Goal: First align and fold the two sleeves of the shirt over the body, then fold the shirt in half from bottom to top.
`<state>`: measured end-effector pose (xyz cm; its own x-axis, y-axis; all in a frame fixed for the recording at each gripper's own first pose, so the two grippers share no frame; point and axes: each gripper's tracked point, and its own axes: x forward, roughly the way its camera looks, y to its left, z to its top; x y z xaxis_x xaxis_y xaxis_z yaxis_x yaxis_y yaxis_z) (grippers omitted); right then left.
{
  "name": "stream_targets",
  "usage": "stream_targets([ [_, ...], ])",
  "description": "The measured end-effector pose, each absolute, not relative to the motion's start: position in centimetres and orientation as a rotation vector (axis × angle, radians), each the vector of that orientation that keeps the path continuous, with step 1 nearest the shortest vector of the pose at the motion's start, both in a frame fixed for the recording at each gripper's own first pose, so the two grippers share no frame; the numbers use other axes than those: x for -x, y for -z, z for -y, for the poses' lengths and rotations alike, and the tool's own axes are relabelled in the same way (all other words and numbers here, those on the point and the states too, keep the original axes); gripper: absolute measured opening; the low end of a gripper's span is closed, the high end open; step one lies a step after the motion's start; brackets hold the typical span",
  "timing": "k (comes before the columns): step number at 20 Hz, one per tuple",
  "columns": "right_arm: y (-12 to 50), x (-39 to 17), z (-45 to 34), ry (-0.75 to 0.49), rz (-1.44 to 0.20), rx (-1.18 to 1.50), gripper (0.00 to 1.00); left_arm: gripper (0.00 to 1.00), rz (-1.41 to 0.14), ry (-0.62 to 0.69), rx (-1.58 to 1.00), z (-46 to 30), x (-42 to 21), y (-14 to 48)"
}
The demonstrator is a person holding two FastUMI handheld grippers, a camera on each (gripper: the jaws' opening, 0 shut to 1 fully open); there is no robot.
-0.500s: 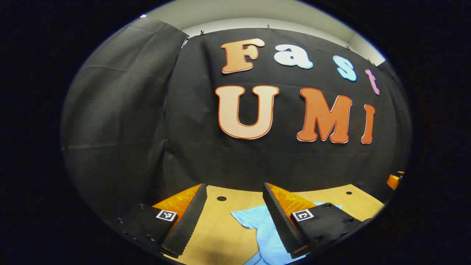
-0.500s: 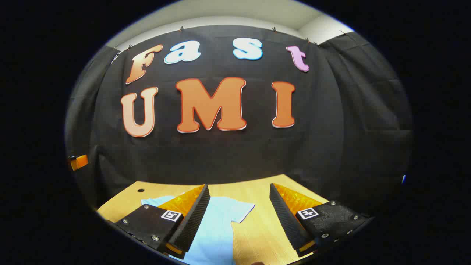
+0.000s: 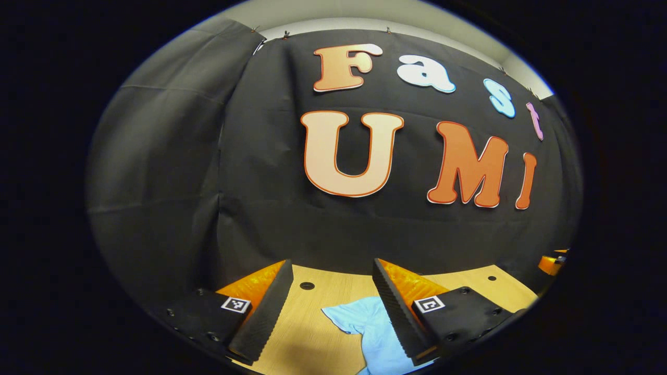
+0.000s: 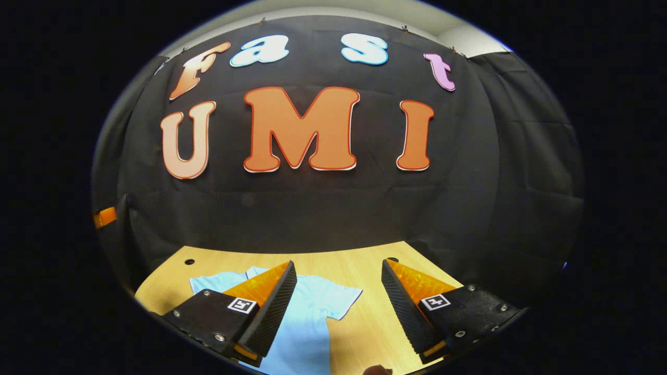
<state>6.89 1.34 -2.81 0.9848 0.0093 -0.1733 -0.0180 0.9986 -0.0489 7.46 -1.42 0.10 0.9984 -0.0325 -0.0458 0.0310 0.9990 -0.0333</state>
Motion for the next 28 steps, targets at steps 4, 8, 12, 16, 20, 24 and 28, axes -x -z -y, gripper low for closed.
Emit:
stream_targets([
  [4, 4.7, -9.6, -1.2, -0.015, -0.223, 0.052, 0.99, 0.98, -0.061, 0.035, 0.053, 3.5, -10.4, 2.2],
  [8, 6.3, -11.3, -1.2, 0.020, -0.301, 0.022, 0.99, 0.98, -0.063, 0.030, -0.006, 4.0, -13.1, 2.7],
  [12, 8.2, -12.7, -1.8, 0.041, -0.406, -0.040, 0.99, 0.98, -0.067, 0.084, -0.023, 5.3, -15.6, 3.0],
  [16, 12.9, -15.3, 0.9, 0.150, -0.640, -0.024, 0.99, 0.98, -0.090, 0.093, -0.036, 6.1, -16.9, 3.4],
  [20, 17.6, -19.0, 2.3, 0.187, -0.885, -0.112, 0.99, 0.98, -0.104, 0.133, -0.026, 7.6, -16.9, 3.8],
  [24, 23.6, -22.2, 3.4, 0.225, -1.094, -0.115, 0.99, 0.98, -0.116, 0.123, -0.033, 7.0, -17.0, 4.1],
  [28, 27.9, -23.3, 3.3, 0.246, -1.214, -0.139, 0.99, 0.98, -0.135, 0.097, -0.063, 5.6, -17.4, 4.8],
])
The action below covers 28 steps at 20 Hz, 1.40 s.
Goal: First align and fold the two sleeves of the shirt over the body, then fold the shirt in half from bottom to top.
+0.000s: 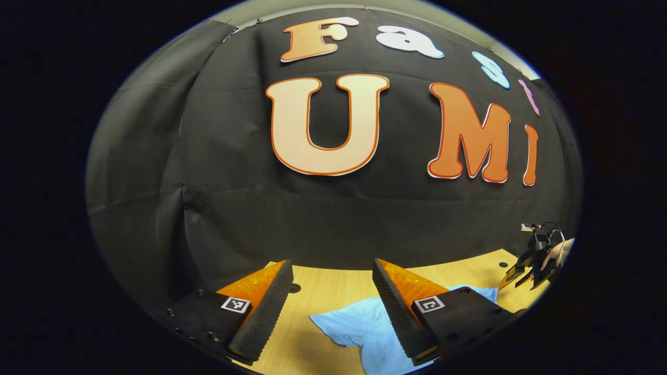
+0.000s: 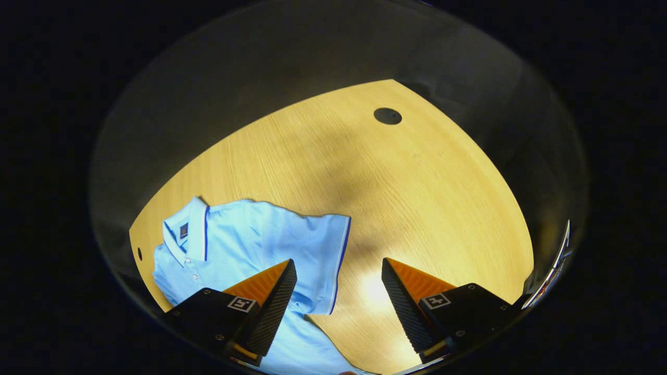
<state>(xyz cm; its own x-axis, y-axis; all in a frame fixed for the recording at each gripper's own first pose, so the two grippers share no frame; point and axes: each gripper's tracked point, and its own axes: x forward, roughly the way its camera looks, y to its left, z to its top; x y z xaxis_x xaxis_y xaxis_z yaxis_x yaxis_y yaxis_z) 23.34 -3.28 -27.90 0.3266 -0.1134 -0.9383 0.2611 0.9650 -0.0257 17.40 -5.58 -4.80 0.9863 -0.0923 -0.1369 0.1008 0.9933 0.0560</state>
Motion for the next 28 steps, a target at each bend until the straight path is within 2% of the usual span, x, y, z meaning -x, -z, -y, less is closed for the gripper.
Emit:
stream_targets([
  [9, 31.7, -23.5, 2.1, 0.237, -1.285, -0.111, 0.98, 0.98, -0.190, 0.027, -0.075, 2.3, -17.8, 7.4],
  [13, 32.5, -23.4, 2.0, 0.247, -1.292, -0.094, 0.94, 0.98, -0.206, -0.002, -0.070, 1.0, -17.8, 8.1],
  [14, 32.5, -23.6, 2.0, 0.254, -1.300, -0.101, 0.89, 0.98, -0.209, -0.008, -0.074, 0.7, -17.9, 8.2],
  [16, 32.3, -23.4, 2.5, 0.262, -1.301, -0.098, 0.87, 0.98, -0.209, -0.020, -0.081, 0.4, -18.0, 8.1],
  [17, 32.4, -23.4, 2.5, 0.260, -1.299, -0.095, 0.78, 1.00, -0.209, -0.023, -0.081, 0.2, -18.0, 8.2],
  [20, 32.6, -23.7, 2.3, 0.265, -1.282, -0.104, 0.54, 0.98, -0.222, -0.020, -0.077, 0.5, -18.2, 8.7],
  [21, 32.5, -23.7, 2.5, 0.270, -1.278, -0.114, 0.36, 0.98, -0.225, -0.021, -0.077, 0.7, -18.3, 8.8],
  [24, 32.0, -24.2, 2.2, 0.263, -1.256, -0.151, 0.08, 0.98, -0.227, -0.021, -0.084, 0.6, -18.5, 8.8],
  [26, 31.5, -24.0, 1.2, 0.230, -1.233, -0.124, 0.02, 0.98, -0.237, -0.012, -0.093, 0.5, -18.6, 9.0],
  [28, 29.8, -24.3, -0.2, 0.190, -1.190, -0.105, 0.01, 0.98, -0.240, -0.019, -0.095, 0.2, -18.7, 9.2],
])
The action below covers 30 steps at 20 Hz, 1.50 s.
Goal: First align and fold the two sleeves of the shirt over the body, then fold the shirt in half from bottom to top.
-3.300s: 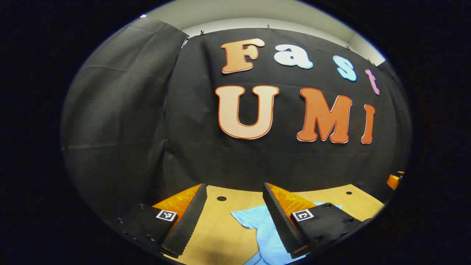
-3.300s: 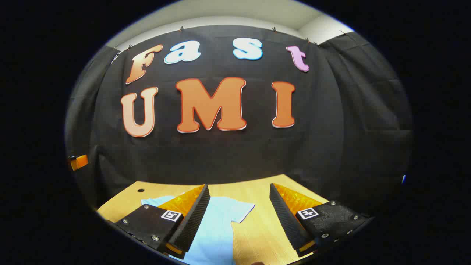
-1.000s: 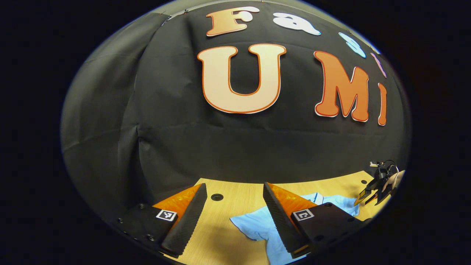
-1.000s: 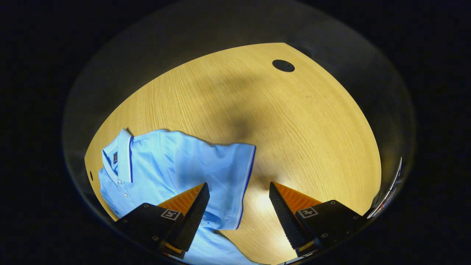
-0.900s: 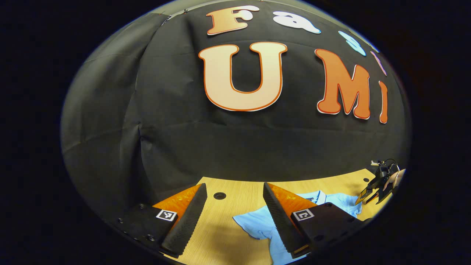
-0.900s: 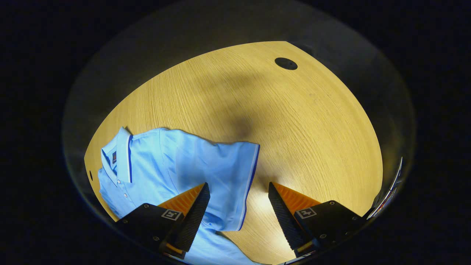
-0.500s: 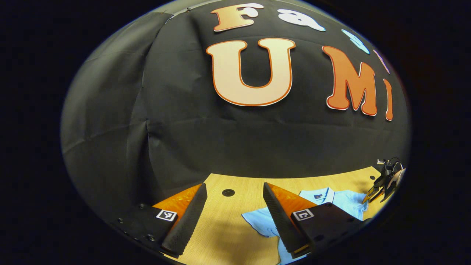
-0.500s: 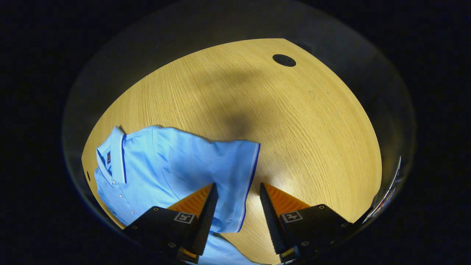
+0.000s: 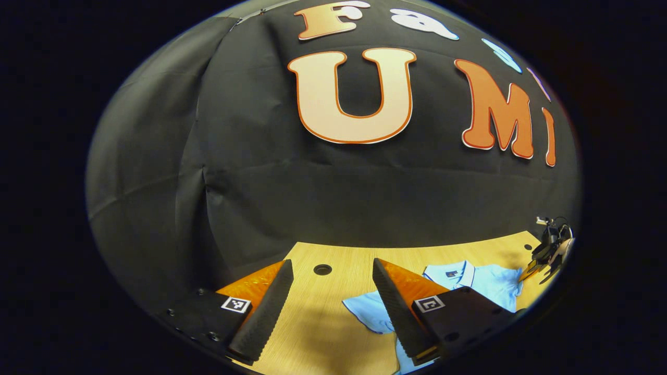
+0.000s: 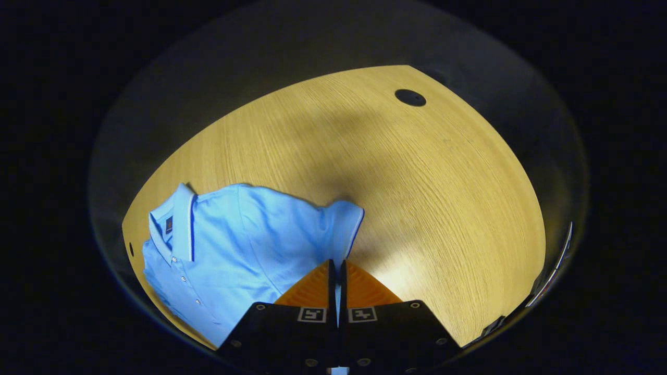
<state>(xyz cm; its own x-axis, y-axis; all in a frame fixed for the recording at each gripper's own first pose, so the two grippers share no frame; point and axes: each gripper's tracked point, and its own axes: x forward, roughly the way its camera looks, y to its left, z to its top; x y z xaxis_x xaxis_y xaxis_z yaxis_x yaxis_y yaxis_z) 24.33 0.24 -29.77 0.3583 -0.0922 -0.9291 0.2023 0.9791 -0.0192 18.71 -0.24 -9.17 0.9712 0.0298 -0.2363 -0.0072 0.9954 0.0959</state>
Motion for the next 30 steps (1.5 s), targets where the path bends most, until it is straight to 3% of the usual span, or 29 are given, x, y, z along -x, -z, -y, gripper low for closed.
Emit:
stream_targets([
  [10, 20.9, -24.4, -12.6, -0.094, -1.022, -0.046, 0.01, 0.98, -0.246, -0.052, -0.088, -4.8, -20.2, 8.6],
  [18, 22.3, -20.5, -22.9, -0.266, -1.024, 0.062, 0.01, 0.98, -0.283, -0.078, -0.051, -8.2, -19.6, 9.5],
  [21, 24.1, -19.1, -25.8, -0.310, -1.060, 0.041, 0.03, 0.98, -0.283, -0.080, -0.058, -8.6, -19.4, 9.6],
  [22, 24.2, -18.4, -27.2, -0.347, -1.077, 0.006, 0.09, 0.98, -0.284, -0.080, -0.060, -8.6, -19.4, 9.6],
  [24, 24.0, -18.1, -28.0, -0.372, -1.059, 0.008, 0.07, 0.98, -0.289, -0.076, -0.058, -8.5, -19.4, 9.8],
  [27, 23.4, -17.5, -28.2, -0.389, -1.036, 0.019, 0.19, 0.98, -0.302, -0.066, -0.049, -7.7, -19.3, 10.4],
  [28, 22.9, -17.5, -27.9, -0.385, -1.020, 0.018, 0.48, 0.99, -0.305, -0.063, -0.051, -7.6, -19.4, 10.4],
  [30, 22.1, -17.5, -27.0, -0.365, -0.986, 0.028, 0.77, 0.98, -0.321, -0.053, -0.057, -6.7, -19.8, 11.1],
])
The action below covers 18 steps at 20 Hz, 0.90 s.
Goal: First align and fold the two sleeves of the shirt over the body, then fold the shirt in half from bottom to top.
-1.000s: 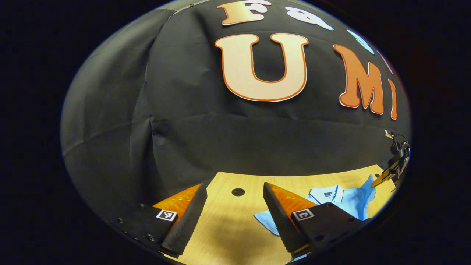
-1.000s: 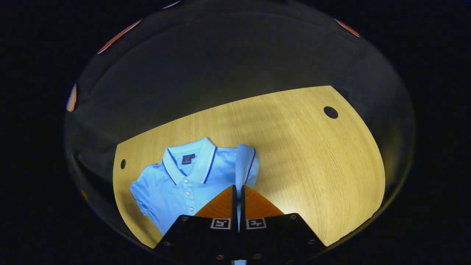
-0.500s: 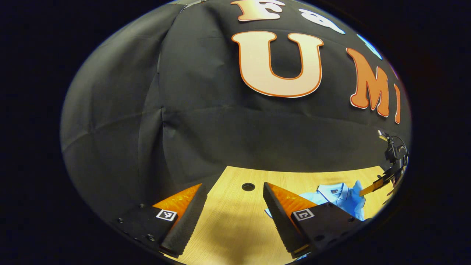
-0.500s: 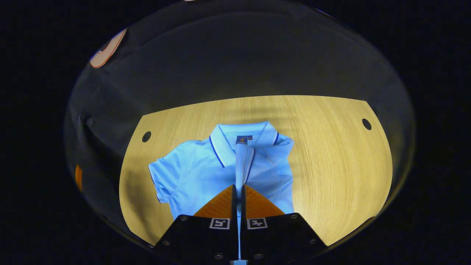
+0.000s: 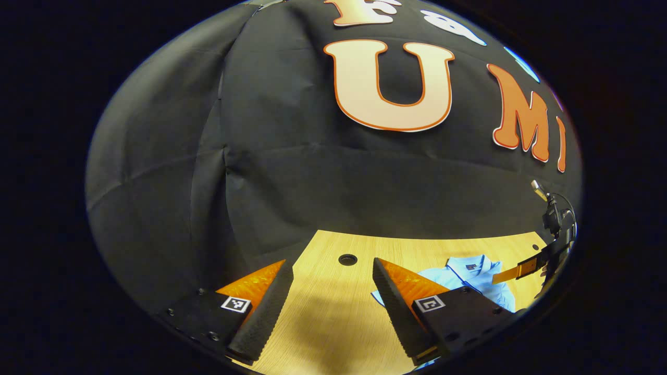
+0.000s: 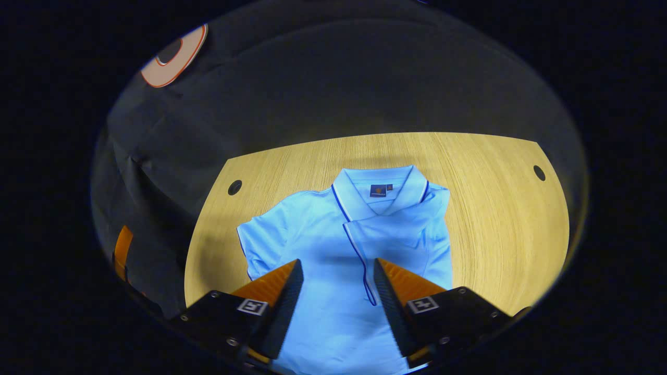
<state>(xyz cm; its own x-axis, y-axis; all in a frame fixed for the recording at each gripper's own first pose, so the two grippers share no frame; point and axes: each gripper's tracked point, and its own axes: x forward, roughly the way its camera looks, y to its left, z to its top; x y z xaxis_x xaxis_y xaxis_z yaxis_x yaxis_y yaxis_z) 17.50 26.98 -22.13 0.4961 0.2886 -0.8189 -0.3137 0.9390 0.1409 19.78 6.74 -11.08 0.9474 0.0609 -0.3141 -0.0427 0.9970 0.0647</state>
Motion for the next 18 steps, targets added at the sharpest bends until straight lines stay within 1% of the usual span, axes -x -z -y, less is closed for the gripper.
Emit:
stream_targets([
  [1, 21.6, -17.6, -26.3, -0.346, -0.972, 0.037, 0.93, 0.98, -0.335, -0.045, -0.057, -6.3, -19.8, 11.6],
  [2, 21.4, -17.6, -25.4, -0.325, -0.956, 0.047, 0.99, 0.99, -0.354, -0.037, -0.052, -5.6, -20.0, 12.1],
  [7, 20.0, -17.0, -22.7, -0.294, -0.917, 0.044, 0.99, 0.99, -0.505, 0.020, -0.019, -2.0, -20.9, 17.0],
  [11, 20.4, -15.9, -21.1, -0.303, -0.935, -0.005, 0.99, 0.99, -0.590, 0.013, -0.038, 0.1, -23.1, 21.1],
  [12, 20.6, -15.6, -20.0, -0.290, -0.938, 0.016, 0.99, 1.00, -0.613, 0.018, -0.040, 0.7, -23.7, 22.3],
  [15, 21.5, -14.9, -17.8, -0.264, -0.962, 0.016, 0.99, 0.99, -0.705, 0.006, -0.065, 1.7, -24.8, 26.4],
  [18, 21.7, -14.7, -15.6, -0.233, -0.967, 0.006, 0.99, 0.99, -0.755, -0.007, -0.058, 2.2, -25.6, 29.6],
])
